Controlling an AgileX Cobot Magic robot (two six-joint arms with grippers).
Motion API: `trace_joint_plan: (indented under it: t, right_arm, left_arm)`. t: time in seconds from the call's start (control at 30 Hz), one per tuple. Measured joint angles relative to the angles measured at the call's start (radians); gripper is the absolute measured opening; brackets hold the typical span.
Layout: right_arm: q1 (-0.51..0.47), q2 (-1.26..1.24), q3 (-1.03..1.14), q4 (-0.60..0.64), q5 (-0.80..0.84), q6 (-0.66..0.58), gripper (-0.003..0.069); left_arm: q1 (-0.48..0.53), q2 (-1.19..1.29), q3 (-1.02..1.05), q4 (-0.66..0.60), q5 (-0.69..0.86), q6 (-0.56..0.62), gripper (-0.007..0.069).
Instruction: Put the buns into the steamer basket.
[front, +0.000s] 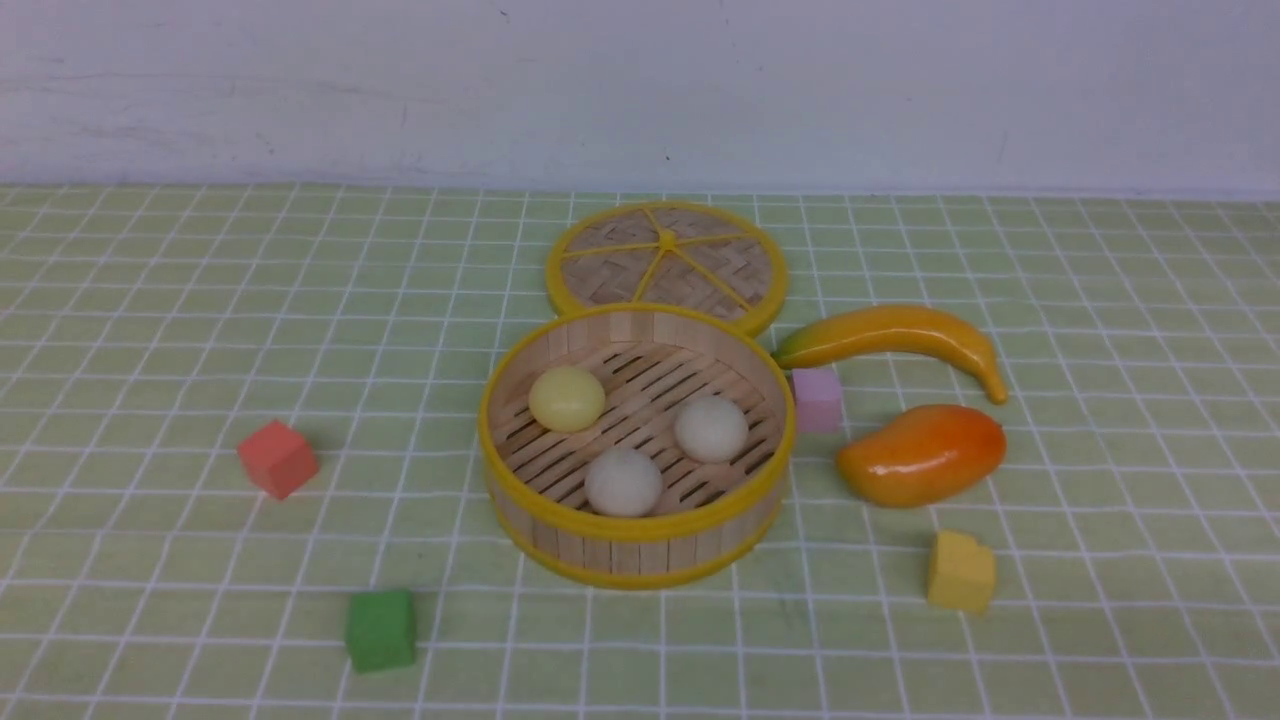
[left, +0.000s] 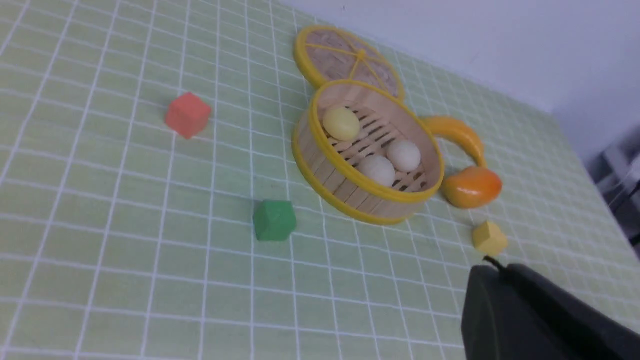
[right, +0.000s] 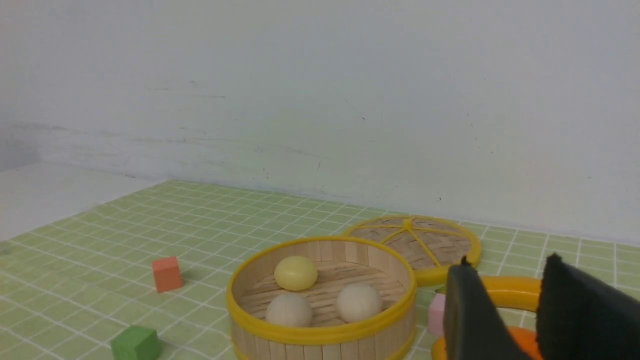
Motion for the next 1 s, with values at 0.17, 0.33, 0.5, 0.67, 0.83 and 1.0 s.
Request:
trace_joint_plan:
  t: [0.17,0.33,0.5,0.67,0.83,1.0]
  right_arm:
    - [0.0,0.0,0.0,-0.001,-0.002,0.0,0.0223]
    - [0.0,-0.001,0.0,0.0,0.001,0.0,0.0228]
    - [0.0,-0.002,0.0,0.0,0.001,0.0,0.0229]
    - [0.0,-0.002,0.0,0.0,0.001,0.0,0.0232]
    - [0.0,-0.002,0.0,0.0,0.001,0.0,0.0233]
    - [0.0,-0.002,0.0,0.0,0.001,0.0,0.0235]
  left_arm:
    - [-0.001,-0.07,0.134,-0.001,0.0,-0.083,-0.0013]
    - [-0.001,-0.057,0.153,-0.025,0.0,-0.044,-0.0013]
    - [-0.001,0.0,0.153,-0.028,0.0,-0.011,-0.0013]
    - [-0.001,0.003,0.176,0.109,-0.125,-0.008,-0.0013]
    - [-0.001,0.006,0.244,0.268,-0.374,-0.008,-0.0013]
    - [0.041,0.016,0.436,0.319,-0.599,-0.008,-0.0013]
